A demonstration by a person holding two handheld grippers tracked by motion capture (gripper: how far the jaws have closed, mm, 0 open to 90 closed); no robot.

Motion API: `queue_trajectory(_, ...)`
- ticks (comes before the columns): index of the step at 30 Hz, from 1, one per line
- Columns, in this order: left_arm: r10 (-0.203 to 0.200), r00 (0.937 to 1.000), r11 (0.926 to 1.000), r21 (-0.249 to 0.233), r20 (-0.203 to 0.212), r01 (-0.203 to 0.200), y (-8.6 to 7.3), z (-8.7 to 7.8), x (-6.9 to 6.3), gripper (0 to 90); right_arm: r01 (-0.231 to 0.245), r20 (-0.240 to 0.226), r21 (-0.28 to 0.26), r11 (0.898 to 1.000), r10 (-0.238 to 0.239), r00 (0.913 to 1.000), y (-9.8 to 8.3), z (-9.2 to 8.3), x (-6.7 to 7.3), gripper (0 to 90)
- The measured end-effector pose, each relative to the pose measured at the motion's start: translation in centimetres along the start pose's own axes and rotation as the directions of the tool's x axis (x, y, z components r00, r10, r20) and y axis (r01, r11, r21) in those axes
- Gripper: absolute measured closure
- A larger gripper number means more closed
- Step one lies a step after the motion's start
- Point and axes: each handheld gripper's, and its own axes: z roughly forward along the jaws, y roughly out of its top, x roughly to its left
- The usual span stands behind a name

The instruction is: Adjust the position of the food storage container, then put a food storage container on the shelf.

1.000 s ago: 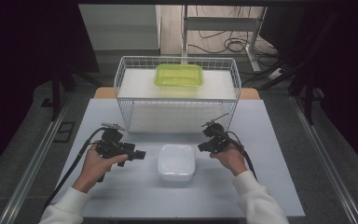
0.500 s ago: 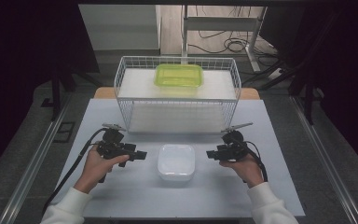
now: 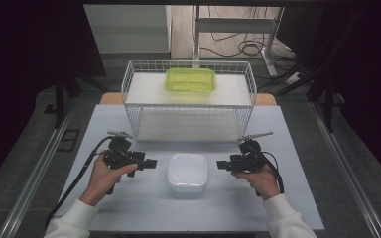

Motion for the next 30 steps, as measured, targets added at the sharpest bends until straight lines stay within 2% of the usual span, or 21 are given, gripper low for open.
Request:
queue_trajectory(8,-0.016,0.9999,0.9999,0.001,0.007,0.016,-0.2,0.5,-0.4,25.5,-0.003,-0.034,-0.012,1.000,0.003,0.9994,0.1,0.3,0.3,30.8)
queue_trajectory(13,-0.047,0.9988,0.9989,0.005,0.016,0.046,-0.4,1.3,-0.5,25.3,0.011,-0.061,-0.011,1.000,-0.012,0.9981,0.3,0.9,1.0,33.0)
queue_trajectory(18,-0.086,0.9945,0.9962,0.020,0.060,0.085,-0.4,2.6,-0.4,25.4,0.003,-0.081,-0.007,1.000,-0.003,0.9967,0.3,1.7,1.5,34.8)
queue_trajectory(22,-0.110,0.9910,0.9936,0.034,0.076,0.107,-0.6,3.3,-0.3,25.5,-0.005,-0.096,0.001,1.000,0.005,0.9953,0.2,2.5,1.7,36.5)
queue_trajectory(25,-0.141,0.9854,0.9898,0.036,0.095,0.138,-0.7,3.7,0.1,25.9,-0.020,-0.104,0.005,1.000,0.021,0.9943,0.1,2.9,1.7,37.4)
queue_trajectory(26,-0.141,0.9854,0.9898,0.036,0.095,0.138,-0.7,3.7,0.1,26.0,-0.023,-0.108,0.003,1.000,0.023,0.9939,0.1,2.9,1.7,37.7)
queue_trajectory(27,-0.173,0.9781,0.9848,0.034,0.115,0.170,-0.9,4.1,0.3,26.2,-0.032,-0.117,0.002,0.999,0.032,0.9927,0.1,3.0,1.7,37.9)
queue_trajectory(28,-0.175,0.9769,0.9844,0.043,0.123,0.171,-1.0,4.2,0.6,26.4,-0.036,-0.121,0.001,0.999,0.036,0.9920,0.1,3.1,1.7,38.0)
queue_trajectory(30,-0.198,0.9701,0.9800,0.042,0.140,0.194,-1.1,4.4,0.9,26.8,-0.044,-0.127,-0.002,0.999,0.044,0.9909,0.1,3.4,1.7,38.0)
